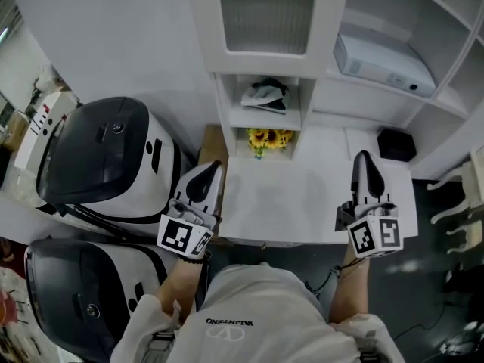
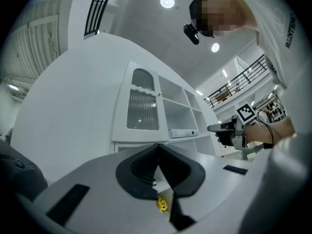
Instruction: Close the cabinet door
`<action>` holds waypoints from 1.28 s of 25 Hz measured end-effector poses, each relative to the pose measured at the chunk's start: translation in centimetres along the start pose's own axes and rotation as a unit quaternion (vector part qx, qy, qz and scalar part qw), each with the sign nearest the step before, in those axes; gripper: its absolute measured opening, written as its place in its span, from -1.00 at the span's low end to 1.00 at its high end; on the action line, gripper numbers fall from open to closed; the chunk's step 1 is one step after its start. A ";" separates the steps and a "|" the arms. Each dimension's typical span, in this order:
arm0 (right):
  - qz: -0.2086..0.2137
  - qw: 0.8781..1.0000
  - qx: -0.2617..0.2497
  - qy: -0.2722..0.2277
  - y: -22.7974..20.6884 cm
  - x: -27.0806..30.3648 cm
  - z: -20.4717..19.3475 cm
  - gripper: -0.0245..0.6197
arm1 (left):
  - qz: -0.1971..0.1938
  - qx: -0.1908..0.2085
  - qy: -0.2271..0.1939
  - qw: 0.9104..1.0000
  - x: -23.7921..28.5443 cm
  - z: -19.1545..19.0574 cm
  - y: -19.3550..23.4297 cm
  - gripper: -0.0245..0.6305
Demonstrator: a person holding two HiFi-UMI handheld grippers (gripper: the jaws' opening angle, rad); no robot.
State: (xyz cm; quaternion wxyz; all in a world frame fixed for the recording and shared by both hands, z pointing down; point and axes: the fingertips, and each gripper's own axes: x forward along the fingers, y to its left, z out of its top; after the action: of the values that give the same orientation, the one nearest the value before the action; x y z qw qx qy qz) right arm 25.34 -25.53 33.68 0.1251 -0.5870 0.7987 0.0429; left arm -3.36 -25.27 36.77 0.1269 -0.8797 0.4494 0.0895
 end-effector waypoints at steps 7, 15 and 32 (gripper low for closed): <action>-0.001 1.000 0.005 -0.002 0.0 -0.6 0.1 -0.89 | -0.002 0.002 0.000 1.000 -0.3 0.1 -0.4 -0.92; 0.001 1.000 0.006 -0.002 0.2 -0.9 0.2 -0.90 | 0.001 -0.001 -0.004 1.000 -0.6 0.4 -0.5 -0.92; 0.003 1.000 0.006 0.001 0.7 -1.2 0.4 -0.90 | -0.002 -0.008 -0.003 1.000 -1.1 0.3 -0.7 -0.92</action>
State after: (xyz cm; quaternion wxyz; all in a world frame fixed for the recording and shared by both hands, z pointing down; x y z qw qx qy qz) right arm 25.07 -24.11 33.57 0.1272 -0.5837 0.8010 0.0379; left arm -3.41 -23.95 36.83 0.1216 -0.8815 0.4463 0.0949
